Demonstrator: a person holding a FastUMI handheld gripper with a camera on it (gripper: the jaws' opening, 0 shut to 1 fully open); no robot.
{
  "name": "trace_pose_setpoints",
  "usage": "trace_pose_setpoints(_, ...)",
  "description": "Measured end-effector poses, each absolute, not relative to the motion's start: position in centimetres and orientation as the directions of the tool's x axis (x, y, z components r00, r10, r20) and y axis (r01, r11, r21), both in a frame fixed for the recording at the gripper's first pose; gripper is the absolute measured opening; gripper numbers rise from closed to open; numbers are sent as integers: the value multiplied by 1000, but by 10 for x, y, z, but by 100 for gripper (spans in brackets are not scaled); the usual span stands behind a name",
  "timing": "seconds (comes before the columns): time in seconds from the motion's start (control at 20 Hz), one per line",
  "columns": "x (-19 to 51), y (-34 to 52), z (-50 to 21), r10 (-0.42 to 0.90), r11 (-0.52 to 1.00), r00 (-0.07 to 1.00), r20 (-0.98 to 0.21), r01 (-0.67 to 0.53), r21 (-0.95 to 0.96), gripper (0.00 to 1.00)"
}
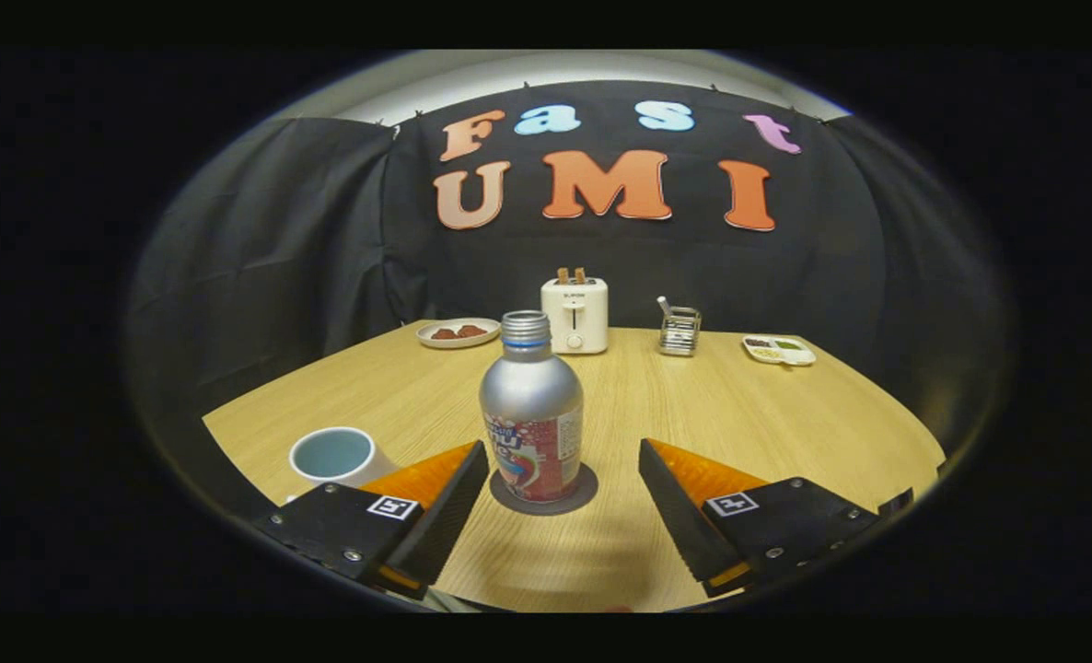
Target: Take the bottle from table, then pour the juice into the cup, finally place the bottle on the coaster
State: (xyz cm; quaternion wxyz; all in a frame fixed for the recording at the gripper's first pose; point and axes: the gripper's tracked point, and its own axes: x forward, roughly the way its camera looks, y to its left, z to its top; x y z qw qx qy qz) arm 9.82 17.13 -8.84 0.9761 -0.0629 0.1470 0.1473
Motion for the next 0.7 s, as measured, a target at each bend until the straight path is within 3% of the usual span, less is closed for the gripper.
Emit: trace_pose_setpoints(0.7,20,86,10,193,976,978,-75,-199,-83,97)
